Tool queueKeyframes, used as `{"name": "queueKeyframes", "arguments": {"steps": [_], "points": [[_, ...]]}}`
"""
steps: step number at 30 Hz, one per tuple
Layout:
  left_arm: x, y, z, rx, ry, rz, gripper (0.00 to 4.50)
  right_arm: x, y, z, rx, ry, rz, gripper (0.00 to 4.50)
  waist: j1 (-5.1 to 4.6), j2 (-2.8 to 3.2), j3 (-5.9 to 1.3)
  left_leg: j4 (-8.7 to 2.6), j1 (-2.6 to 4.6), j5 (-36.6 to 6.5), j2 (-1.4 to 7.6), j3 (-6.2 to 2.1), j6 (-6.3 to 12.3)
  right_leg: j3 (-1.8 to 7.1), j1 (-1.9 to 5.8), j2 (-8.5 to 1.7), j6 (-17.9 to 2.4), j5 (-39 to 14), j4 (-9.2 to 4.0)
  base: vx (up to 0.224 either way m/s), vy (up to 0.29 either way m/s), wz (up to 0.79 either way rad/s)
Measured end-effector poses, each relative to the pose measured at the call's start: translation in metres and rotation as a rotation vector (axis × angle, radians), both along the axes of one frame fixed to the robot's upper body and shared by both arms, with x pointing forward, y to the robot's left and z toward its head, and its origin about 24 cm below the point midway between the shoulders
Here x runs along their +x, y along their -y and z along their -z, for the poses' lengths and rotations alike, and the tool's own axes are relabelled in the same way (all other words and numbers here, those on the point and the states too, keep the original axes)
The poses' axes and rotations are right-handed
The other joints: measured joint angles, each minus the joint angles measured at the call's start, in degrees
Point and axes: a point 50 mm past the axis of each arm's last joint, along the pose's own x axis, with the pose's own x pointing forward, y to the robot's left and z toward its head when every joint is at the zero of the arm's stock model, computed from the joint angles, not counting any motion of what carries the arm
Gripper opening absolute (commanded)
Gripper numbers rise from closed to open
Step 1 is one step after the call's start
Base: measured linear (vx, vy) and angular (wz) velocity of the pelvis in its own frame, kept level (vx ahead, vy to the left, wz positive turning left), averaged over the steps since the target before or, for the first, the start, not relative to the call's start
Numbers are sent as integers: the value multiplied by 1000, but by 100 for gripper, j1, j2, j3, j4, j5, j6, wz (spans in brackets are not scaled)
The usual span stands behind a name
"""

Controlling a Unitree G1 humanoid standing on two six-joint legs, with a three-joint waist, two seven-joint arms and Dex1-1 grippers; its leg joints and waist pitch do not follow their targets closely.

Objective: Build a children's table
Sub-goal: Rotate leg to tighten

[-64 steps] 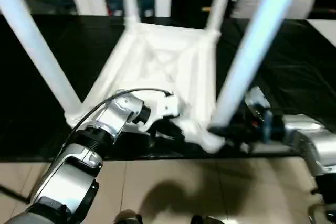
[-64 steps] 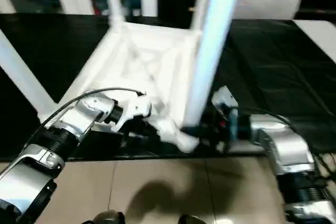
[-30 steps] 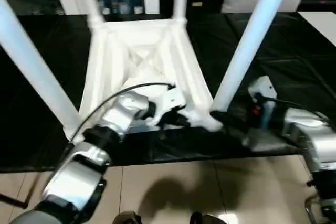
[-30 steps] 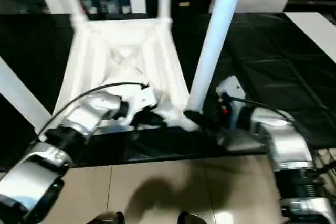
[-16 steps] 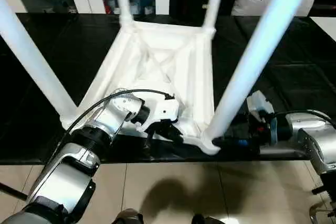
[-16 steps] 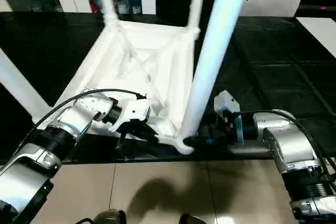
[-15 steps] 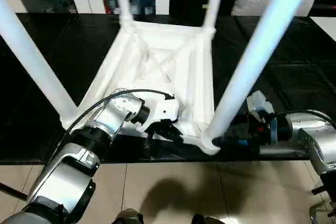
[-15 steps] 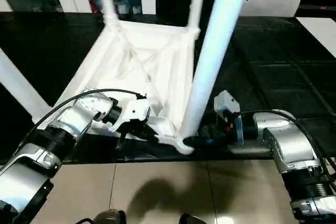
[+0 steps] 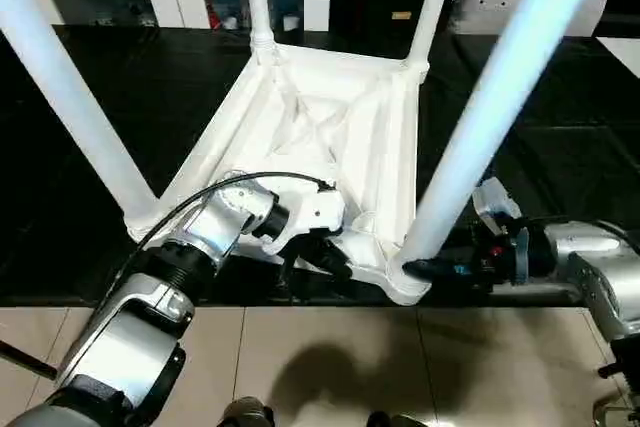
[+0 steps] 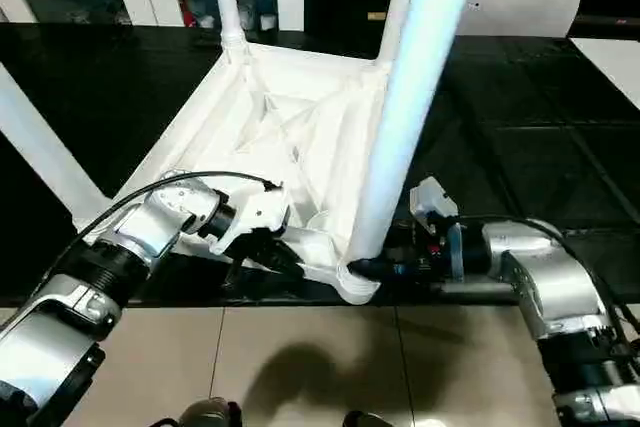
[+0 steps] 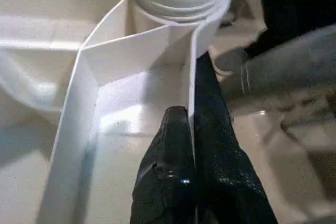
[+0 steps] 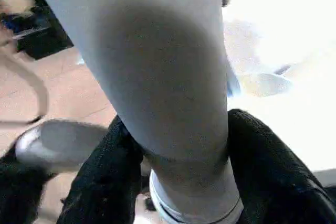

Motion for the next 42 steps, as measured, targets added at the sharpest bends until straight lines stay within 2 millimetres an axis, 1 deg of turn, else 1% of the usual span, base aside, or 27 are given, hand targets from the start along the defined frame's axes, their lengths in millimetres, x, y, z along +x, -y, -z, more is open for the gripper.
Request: {"name": "queueKeyframes", "arguments": {"steps": [1,3,5,7,9,10,11,13,14,15,16,18,19,20,21,24,25,26,28,30,34,36,38,40,42], "points": [[4,-1,1,-3,3,-68,0,4,-4,2,0,15,75,207,-43,-1,0,2,0,3,0,-3,-5,0,6,0,1,-1,1,0,0,0],[7,3,2,-11,8,-140,0,10,-7,4,-1,32,185,205,-153,0,0,3,2,5,-2,-6,-8,5,7,0,4,-2,-8,0,0,0],[14,12,5,-36,24,-291,0,26,-13,6,-17,63,406,201,-323,-9,-3,19,4,8,-2,-7,-13,6,13,0,6,-3,-10,0,0,0],[17,27,6,-62,39,-401,0,40,-17,5,-41,81,593,201,-476,-10,-2,35,-4,8,-4,-14,-13,-7,5,-2,7,-4,-30,0,0,0],[17,39,7,-90,37,-465,0,46,-19,5,-43,83,707,201,-565,-15,0,34,-4,8,-3,-20,-12,-22,-1,2,7,-4,-59,0,0,0],[17,45,8,-95,36,-486,0,47,-19,6,-35,83,762,201,-583,-9,-3,18,-8,8,-1,-20,-11,-25,3,3,7,-3,-81,0,0,0],[16,47,8,-98,35,-498,0,48,-20,6,-33,84,786,252,-591,-5,-6,7,-11,8,-3,-18,-10,-19,8,3,7,-3,-88,0,0,0],[16,48,7,-102,33,-504,0,48,-22,6,-9,82,795,252,-587,-2,-8,4,-9,8,-4,-16,-9,-18,8,3,7,-3,-90,0,0,0],[16,49,7,-104,32,-503,0,47,-22,7,4,77,801,271,-583,-1,-8,2,-9,8,-4,-16,-8,-17,7,3,7,-3,-91,0,0,0],[15,50,7,-106,33,-497,0,46,-21,7,12,76,802,271,-576,6,-11,2,-9,8,-4,-16,-8,-15,5,3,6,-2,-91,0,0,0],[15,50,7,-108,31,-491,0,45,-19,7,15,76,794,283,-571,13,-12,-2,-10,6,-6,-14,-6,-11,5,3,5,-1,-91,0,0,0],[14,50,6,-109,33,-479,0,43,-15,6,10,85,771,289,-563,13,-12,-13,-9,6,-6,-12,-5,-10,4,3,2,2,-91,0,0,0],[14,50,6,-111,41,-465,0,42,-13,6,9,93,757,313,-547,13,-12,-18,-9,6,-5,-11,-6,-12,3,4,1,6,-90,0,0,0],[14,49,6,-114,42,-459,0,41,-12,6,11,94,747,313,-541,13,-12,-22,-10,6,-4,-9,-6,-12,3,5,1,9,-90,0,0,0],[14,49,6,-114,46,-451,0,40,-11,6,8,99,737,322,-532,13,-12,-27,-10,6,-4,-10,-6,-13,3,5,0,12,-90,0,0,0],[14,39,5,-101,69,-400,0,35,-1,3,-17,125,630,332,-491,18,-9,-43,-10,6,-4,-7,-7,-14,-2,7,5,22,-90,0,0,0],[15,34,5,-94,78,-375,0,33,1,2,-26,139,580,361,-474,18,-9,-45,-9,6,-1,-7,-7,-16,-5,10,5,23,-88,0,0,0],[15,28,4,-89,84,-346,0,30,4,1,-41,152,528,361,-445,18,-9,-48,-10,6,1,-6,-7,-21,-5,13,5,23,-86,0,0,0],[14,21,3,-81,86,-296,0,27,8,-1,-57,164,472,370,-423,18,-9,-49,-9,8,2,-7,-4,-24,-7,13,0,26,-82,0,0,0],[13,14,2,-67,94,-247,0,24,10,-2,-74,165,401,370,-383,18,-9,-48,-14,9,-1,-8,-2,-20,-7,11,-30,44,-82,0,0,0],[9,2,0,-27,99,-121,0,15,17,-8,-111,160,206,370,-252,17,-9,-44,-19,6,-4,-5,36,-10,-7,9,-33,44,-85,0,0,0],[8,-1,-1,-16,102,-83,0,12,18,-10,-104,157,149,370,-218,16,-9,-43,-18,5,-2,-3,39,-11,-5,9,-34,42,-85,0,0,0],[6,-5,-2,2,102,-31,0,9,17,-10,-98,134,72,342,-189,16,-10,-43,-17,5,-2,-2,39,-11,-5,9,-34,42,-84,0,0,0],[4,-8,-2,17,96,17,0,7,16,-10,-90,117,15,332,-142,16,-10,-40,-16,5,-2,0,38,-10,-3,9,-35,43,-83,0,0,0],[3,-8,-2,23,89,41,0,6,13,-10,-84,106,-20,308,-110,16,-10,-34,-15,5,-1,0,36,-10,-1,6,-35,43,-77,0,0,0]]}}
